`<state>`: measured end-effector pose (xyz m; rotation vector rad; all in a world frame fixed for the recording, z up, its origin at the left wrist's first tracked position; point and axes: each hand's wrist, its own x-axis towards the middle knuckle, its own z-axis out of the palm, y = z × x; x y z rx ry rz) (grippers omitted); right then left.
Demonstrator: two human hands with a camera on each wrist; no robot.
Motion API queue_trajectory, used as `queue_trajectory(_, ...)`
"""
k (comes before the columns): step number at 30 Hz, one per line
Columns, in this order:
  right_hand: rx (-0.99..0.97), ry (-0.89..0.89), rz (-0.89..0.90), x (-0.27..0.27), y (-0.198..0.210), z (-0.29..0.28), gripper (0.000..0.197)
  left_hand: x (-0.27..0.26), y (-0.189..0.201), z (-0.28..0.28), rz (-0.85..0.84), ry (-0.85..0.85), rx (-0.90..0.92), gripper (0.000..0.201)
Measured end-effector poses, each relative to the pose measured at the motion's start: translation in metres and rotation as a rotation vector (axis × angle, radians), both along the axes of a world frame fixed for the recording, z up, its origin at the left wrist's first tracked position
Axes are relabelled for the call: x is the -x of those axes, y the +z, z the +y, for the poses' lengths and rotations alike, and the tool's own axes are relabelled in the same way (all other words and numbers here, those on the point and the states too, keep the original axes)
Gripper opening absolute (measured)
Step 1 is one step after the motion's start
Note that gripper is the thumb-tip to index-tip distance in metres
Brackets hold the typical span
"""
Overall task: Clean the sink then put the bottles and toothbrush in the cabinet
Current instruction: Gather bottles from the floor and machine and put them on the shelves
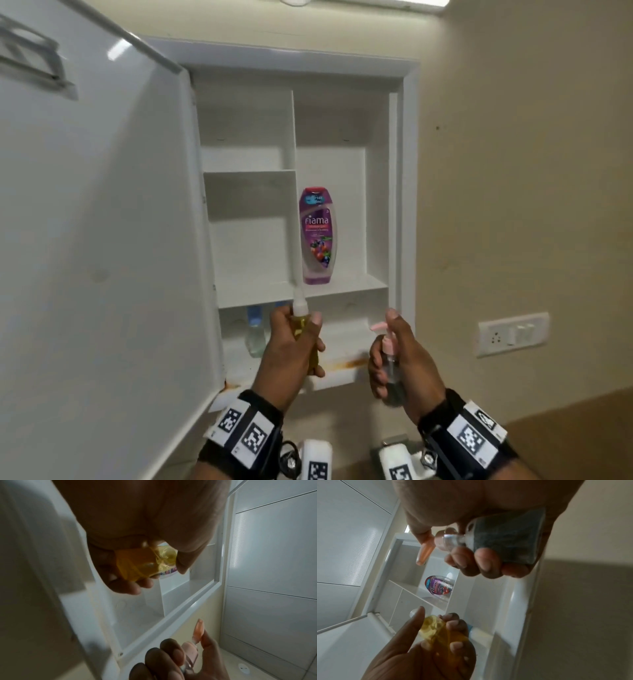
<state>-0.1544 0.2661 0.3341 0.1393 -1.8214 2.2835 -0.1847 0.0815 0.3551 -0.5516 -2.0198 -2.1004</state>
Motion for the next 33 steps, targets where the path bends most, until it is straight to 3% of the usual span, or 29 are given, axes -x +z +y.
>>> queue_trajectory(2, 0.008, 0.057, 0.054, 0.016, 0.016, -0.013, 0.060, 0.007, 0.019, -0.006, 0.089, 0.062, 0.010, 0.035)
queue_trajectory(5, -0.082, 0.146, 0.131, 0.037, 0.043, -0.027, 0.069, 0.010, 0.051, -0.013, 0.200, 0.136, 0.109, 0.039)
queue_trajectory(9, -0.047, 0.282, 0.289, 0.052, 0.077, -0.036, 0.056, 0.020, 0.085, -0.020, 0.362, 0.393, 0.220, 0.031)
queue_trajectory(16, 0.047, 0.454, 0.381, 0.071, 0.096, -0.030, 0.045, 0.050, 0.110, -0.030, 0.417, 0.789, 0.517, 0.033)
queue_trajectory(20, 0.084, 0.490, 0.377, 0.072, 0.097, -0.026, 0.038, 0.063, 0.107, -0.038, 0.374, 0.962, 0.713, 0.023)
queue_trajectory(25, 0.066, 0.452, 0.376, 0.069, 0.099, -0.027, 0.021, 0.076, 0.093, -0.039, 0.209, 1.007, 0.989, 0.028)
queue_trajectory(30, -0.035, 0.300, 0.406, 0.068, 0.100, -0.037, 0.033, 0.085, 0.079, -0.037, 0.115, 1.039, 0.947, 0.039)
queue_trajectory(33, -0.121, 0.228, 0.447, 0.071, 0.097, -0.044, 0.024, 0.091, 0.072, -0.039, 0.091, 1.043, 0.940, 0.031)
